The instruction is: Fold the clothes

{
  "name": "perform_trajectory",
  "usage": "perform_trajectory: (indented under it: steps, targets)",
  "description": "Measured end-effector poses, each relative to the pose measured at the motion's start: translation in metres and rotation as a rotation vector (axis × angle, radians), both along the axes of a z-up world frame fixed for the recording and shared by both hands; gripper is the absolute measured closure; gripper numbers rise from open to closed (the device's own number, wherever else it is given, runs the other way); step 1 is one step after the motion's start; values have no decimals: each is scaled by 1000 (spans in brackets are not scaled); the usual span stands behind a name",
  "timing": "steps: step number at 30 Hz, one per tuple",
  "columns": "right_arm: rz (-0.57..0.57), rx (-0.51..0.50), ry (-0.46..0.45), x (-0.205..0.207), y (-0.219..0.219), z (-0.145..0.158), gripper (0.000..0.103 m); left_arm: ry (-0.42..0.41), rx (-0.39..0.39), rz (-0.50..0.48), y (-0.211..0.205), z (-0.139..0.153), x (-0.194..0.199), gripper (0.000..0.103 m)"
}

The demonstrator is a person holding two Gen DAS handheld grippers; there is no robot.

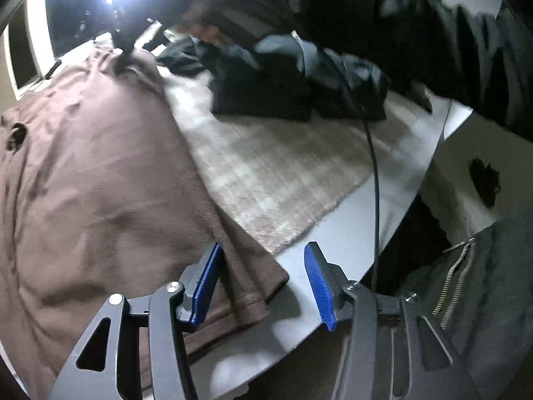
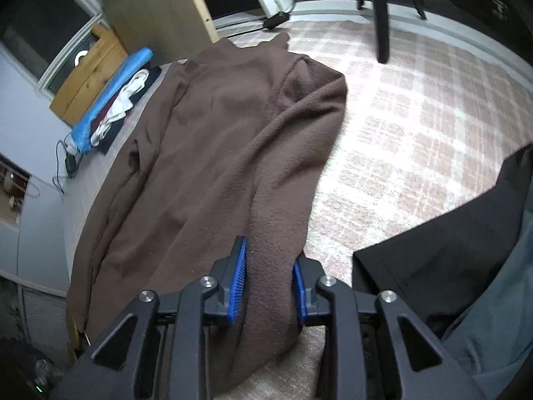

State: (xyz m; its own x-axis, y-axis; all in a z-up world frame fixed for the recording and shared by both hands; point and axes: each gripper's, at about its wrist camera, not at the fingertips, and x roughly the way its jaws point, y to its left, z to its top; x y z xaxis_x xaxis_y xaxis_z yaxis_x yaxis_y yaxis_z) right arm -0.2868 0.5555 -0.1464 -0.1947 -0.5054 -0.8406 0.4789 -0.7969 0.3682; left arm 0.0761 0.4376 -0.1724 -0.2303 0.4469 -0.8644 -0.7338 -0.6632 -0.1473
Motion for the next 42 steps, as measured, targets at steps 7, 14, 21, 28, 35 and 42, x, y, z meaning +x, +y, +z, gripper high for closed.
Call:
perform_trajectory:
  steps: [7,14,21,28,35,42]
  targets:
    - [-10,-39,1,3,3,-7,78,-14,22,15,-7,1,-4,91]
    - [-46,-71,-30,0,-3,12,87,-184,288,220,-71,18,-18,95]
    - [-29,-149,1,10,-54,65,88,-221,431,462,-161,24,-15,95]
    - [162,10,-19,2,-180,43,78,-255,397,633,-214,1,-7,100]
    - [79,-89,-43,-4,-157,74,69,-211,328,674,-243,18,9,88]
    - [-71,-217,22,-15,-85,106,56,-117,312,588,-241,62,-14,87]
